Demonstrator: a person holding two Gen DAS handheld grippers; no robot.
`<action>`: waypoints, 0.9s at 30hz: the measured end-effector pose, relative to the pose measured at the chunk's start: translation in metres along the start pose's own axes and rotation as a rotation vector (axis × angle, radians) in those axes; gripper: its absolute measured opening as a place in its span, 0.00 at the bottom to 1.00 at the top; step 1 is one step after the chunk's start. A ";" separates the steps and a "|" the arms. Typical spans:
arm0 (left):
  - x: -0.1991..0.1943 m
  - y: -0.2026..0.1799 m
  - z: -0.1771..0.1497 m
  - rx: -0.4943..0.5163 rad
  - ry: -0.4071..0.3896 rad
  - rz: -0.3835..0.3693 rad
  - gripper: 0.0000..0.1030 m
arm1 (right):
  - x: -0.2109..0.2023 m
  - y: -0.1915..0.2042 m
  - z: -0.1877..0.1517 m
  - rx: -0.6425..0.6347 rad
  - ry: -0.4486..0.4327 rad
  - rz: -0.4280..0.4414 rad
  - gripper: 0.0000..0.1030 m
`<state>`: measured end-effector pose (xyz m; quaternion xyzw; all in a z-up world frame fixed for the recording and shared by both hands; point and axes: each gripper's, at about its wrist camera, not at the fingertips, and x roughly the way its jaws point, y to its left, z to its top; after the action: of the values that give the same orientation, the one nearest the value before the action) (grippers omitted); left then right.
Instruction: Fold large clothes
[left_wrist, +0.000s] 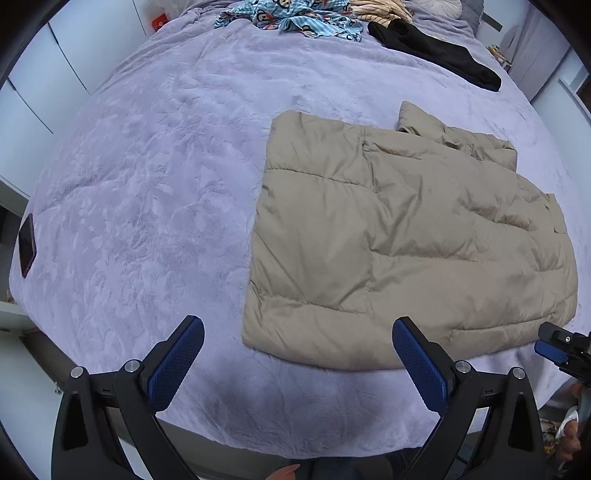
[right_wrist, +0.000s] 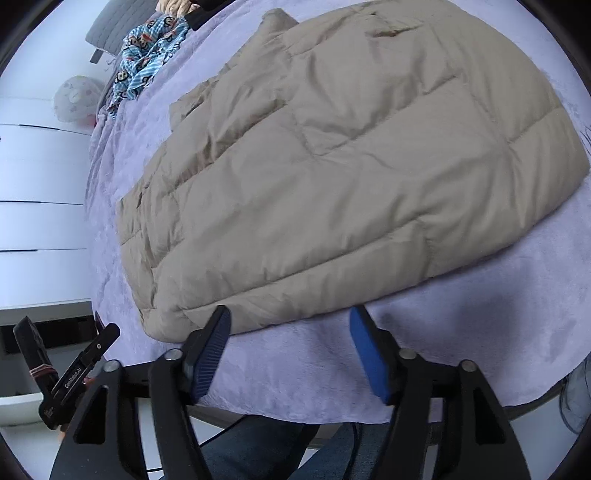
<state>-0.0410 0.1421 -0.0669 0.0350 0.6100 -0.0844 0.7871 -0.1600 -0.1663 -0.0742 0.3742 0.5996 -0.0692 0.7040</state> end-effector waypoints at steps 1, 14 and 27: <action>0.003 0.005 0.006 0.005 0.005 -0.005 0.99 | 0.003 0.010 0.001 -0.014 -0.009 0.002 0.84; 0.050 0.033 0.048 0.137 0.056 -0.066 0.99 | 0.036 0.072 0.002 0.007 0.012 -0.091 0.85; 0.081 0.041 0.068 0.053 0.121 -0.199 0.99 | 0.041 0.068 0.022 0.028 0.072 -0.084 0.85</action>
<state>0.0507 0.1647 -0.1302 0.0001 0.6544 -0.1758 0.7354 -0.0948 -0.1169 -0.0805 0.3606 0.6386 -0.0936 0.6734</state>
